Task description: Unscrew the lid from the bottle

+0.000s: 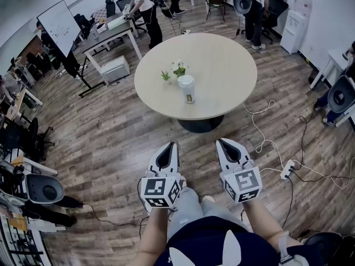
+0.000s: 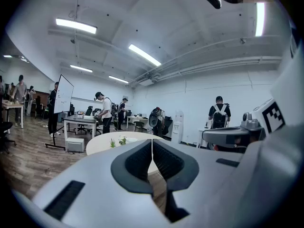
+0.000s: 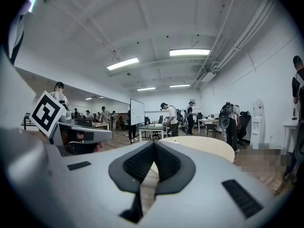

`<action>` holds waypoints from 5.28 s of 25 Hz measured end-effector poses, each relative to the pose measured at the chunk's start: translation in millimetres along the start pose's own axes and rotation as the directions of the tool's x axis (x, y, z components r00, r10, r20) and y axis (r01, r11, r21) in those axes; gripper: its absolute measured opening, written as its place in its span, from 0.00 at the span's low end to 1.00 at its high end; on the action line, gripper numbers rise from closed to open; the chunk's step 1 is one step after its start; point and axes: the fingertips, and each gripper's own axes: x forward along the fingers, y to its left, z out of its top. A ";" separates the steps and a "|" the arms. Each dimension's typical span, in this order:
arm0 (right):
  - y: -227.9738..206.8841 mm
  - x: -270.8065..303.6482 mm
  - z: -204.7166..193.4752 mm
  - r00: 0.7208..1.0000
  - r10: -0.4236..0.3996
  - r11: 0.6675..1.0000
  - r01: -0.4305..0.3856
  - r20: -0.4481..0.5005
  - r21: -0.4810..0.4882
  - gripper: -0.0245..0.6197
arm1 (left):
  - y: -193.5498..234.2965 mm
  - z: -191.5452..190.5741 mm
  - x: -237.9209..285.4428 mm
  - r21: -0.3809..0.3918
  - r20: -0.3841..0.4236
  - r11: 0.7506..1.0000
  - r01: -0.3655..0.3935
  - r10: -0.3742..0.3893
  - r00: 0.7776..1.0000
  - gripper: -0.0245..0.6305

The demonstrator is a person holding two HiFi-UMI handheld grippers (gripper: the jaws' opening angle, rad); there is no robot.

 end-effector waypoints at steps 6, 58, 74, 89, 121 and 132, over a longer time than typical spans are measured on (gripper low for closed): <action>7.0 -2.9 -6.6 1.000 0.003 1.000 -0.003 0.004 0.031 0.04 | -6.3 -7.2 -6.0 0.006 -0.008 1.000 0.021 -0.021 1.000 0.07; -121.0 250.9 -24.6 0.982 0.060 0.996 -0.046 -0.179 0.081 0.39 | 124.8 -28.7 249.3 0.014 -0.174 0.982 0.187 -0.182 0.968 0.44; -132.6 294.4 -32.1 0.964 0.109 0.992 -0.088 -0.242 0.096 0.46 | 168.3 -56.5 292.4 -0.002 -0.256 0.982 0.189 -0.183 0.949 0.44; -135.5 347.8 -60.0 0.901 0.204 0.977 -0.164 -0.384 0.134 0.55 | 179.9 -98.8 341.3 0.035 -0.392 0.954 0.298 -0.261 0.882 0.44; -120.8 415.1 -118.0 0.742 0.246 0.963 -0.262 -0.623 0.068 0.65 | 131.6 -171.4 390.3 -0.004 -0.549 0.765 0.644 -0.540 0.638 0.48; -121.4 416.3 -120.0 0.752 0.244 0.965 -0.251 -0.613 0.076 0.65 | 118.3 -177.8 402.7 0.062 -0.521 0.783 0.619 -0.504 0.689 0.52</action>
